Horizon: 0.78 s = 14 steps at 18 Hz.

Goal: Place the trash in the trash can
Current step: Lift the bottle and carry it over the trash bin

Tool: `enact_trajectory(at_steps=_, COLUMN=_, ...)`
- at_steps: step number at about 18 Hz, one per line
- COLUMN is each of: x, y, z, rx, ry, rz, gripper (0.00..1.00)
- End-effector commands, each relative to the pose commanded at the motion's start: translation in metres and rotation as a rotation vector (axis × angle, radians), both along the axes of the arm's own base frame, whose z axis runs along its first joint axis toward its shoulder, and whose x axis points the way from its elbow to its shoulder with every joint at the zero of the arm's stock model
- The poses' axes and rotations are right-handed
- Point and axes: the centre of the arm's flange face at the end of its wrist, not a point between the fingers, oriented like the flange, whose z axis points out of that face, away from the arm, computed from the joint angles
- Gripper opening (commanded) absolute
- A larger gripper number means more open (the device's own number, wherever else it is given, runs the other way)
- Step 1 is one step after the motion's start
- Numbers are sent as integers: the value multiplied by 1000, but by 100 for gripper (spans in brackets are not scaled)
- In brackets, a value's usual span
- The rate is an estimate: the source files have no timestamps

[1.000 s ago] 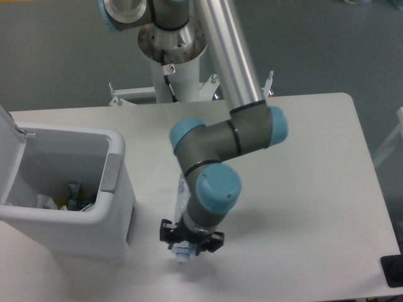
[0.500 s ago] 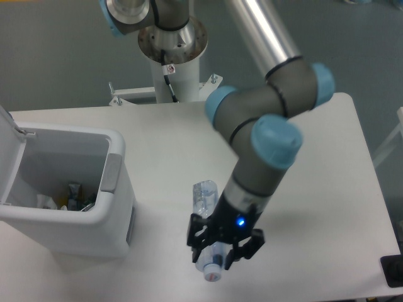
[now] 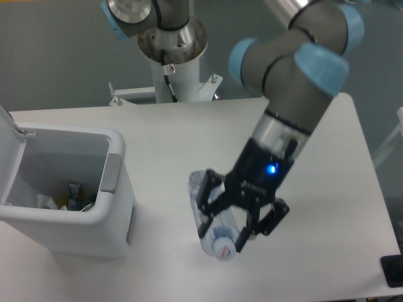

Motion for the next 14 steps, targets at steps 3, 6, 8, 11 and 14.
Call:
enact_trajectory(at_steps=3, x=23, y=-2, z=38, rx=93, ry=-41, rz=-55, gripper=48)
enact_trajectory(at_steps=6, x=69, y=17, z=51, rx=125, ry=-72, rz=-141, gripper=48)
enact_trajectory(at_steps=8, x=91, y=26, z=53, rx=124, ry=-78, rz=-172, gripper=48)
enact_trajectory(at_steps=11, x=126, y=43, z=44, rx=124, ry=-73, rz=-232, gripper=48)
enact_trajectory(at_steps=14, x=153, y=55, z=22, rx=142, ry=-41, rz=-281, gripper=48)
